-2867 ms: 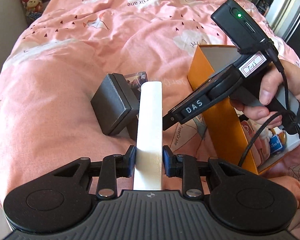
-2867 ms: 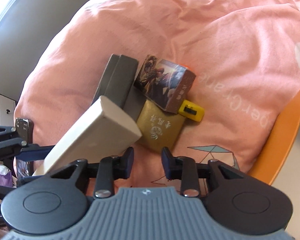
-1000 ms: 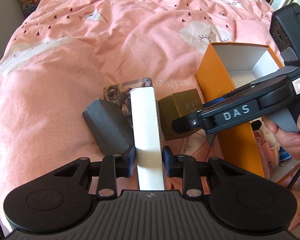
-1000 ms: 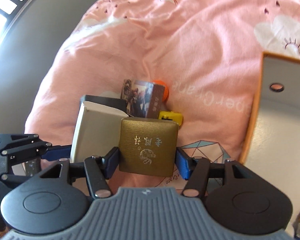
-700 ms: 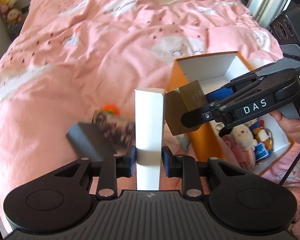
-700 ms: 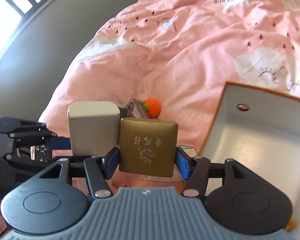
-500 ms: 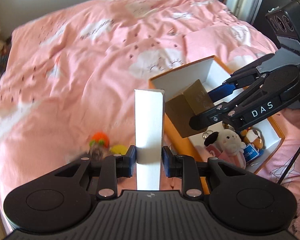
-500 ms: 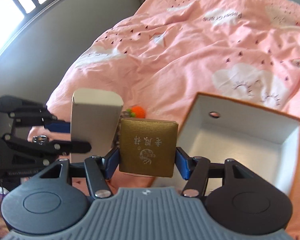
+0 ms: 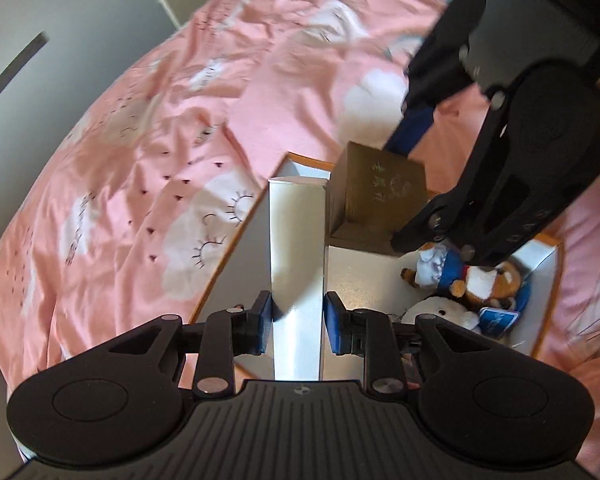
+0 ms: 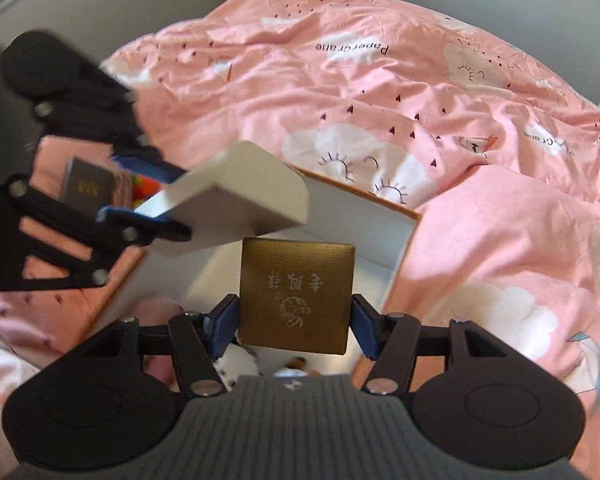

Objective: Organize objects
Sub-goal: 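Carry the cream box and gold box over the orange box with both tools, then lower the cream box and gold box into the orange box and release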

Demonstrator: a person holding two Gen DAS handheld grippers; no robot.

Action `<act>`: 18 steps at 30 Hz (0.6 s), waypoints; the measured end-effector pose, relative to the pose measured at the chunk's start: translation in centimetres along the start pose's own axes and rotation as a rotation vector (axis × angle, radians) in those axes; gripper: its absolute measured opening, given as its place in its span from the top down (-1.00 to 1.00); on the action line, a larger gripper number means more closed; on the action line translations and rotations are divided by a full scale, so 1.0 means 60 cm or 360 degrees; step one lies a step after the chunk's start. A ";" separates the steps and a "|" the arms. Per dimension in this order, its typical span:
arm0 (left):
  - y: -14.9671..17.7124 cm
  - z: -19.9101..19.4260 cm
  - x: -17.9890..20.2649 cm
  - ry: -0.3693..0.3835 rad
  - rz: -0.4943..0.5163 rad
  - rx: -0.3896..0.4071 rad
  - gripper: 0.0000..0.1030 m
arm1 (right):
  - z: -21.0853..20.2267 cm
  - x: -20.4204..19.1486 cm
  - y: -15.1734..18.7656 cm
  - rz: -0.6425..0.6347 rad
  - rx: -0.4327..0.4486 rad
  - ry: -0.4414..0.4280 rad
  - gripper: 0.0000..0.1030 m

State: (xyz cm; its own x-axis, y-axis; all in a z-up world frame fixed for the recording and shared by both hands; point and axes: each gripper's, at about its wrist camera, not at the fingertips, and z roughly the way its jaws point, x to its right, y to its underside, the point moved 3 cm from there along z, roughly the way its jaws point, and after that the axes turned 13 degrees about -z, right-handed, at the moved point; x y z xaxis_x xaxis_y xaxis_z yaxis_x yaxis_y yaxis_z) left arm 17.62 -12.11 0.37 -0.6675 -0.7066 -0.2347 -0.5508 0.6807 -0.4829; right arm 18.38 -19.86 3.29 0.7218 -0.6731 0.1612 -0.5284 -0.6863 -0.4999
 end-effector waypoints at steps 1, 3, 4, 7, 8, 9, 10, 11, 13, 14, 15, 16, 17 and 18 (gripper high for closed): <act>-0.001 0.019 0.008 -0.0006 0.0058 -0.0028 0.40 | 0.005 0.002 0.006 -0.0036 -0.0020 0.0012 -0.19; 0.000 0.055 0.017 -0.0030 0.0152 -0.0086 0.40 | 0.015 0.004 0.015 -0.0091 -0.0044 0.0016 -0.19; 0.003 0.072 0.020 -0.0048 0.0201 -0.0114 0.40 | 0.020 0.006 0.018 -0.0102 -0.0049 0.0011 -0.19; 0.013 0.111 0.029 -0.0074 0.0326 -0.0159 0.40 | 0.031 0.014 0.021 -0.0108 -0.0031 -0.0036 -0.19; 0.015 0.123 0.031 -0.0080 0.0343 -0.0174 0.40 | 0.034 0.017 0.021 -0.0107 -0.0021 -0.0051 -0.19; 0.016 0.134 0.033 -0.0076 0.0362 -0.0196 0.40 | 0.038 0.019 0.020 -0.0108 -0.0010 -0.0063 -0.19; 0.017 0.144 0.034 -0.0064 0.0371 -0.0215 0.40 | 0.042 0.022 0.019 -0.0109 0.0000 -0.0078 -0.19; 0.019 0.153 0.034 -0.0054 0.0373 -0.0236 0.40 | 0.045 0.024 0.019 -0.0110 0.0007 -0.0087 -0.19; 0.026 0.171 0.035 -0.0040 0.0410 -0.0254 0.40 | 0.050 0.027 0.019 -0.0114 0.0021 -0.0101 -0.18; 0.030 0.176 0.037 -0.0024 0.0438 -0.0256 0.40 | 0.051 0.028 0.019 -0.0120 0.0032 -0.0098 -0.18; 0.035 0.182 0.041 -0.0009 0.0465 -0.0258 0.40 | 0.051 0.028 0.019 -0.0133 0.0036 -0.0092 -0.18; 0.040 0.187 0.044 -0.0004 0.0491 -0.0260 0.40 | 0.054 0.028 0.019 -0.0141 0.0035 -0.0094 -0.18; 0.045 0.191 0.048 0.0003 0.0519 -0.0260 0.40 | 0.057 0.029 0.018 -0.0146 0.0030 -0.0101 -0.18; 0.050 0.195 0.051 0.0014 0.0542 -0.0262 0.40 | 0.060 0.029 0.017 -0.0155 0.0024 -0.0102 -0.18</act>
State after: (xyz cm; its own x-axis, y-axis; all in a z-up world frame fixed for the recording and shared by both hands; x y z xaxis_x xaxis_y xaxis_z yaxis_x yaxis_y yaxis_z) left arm 19.79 -14.49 -11.66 -0.8302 -0.4332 -0.3507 -0.3693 0.8988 -0.2362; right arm 20.70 -20.75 -0.01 0.7967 -0.5842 0.1550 -0.4480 -0.7428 -0.4975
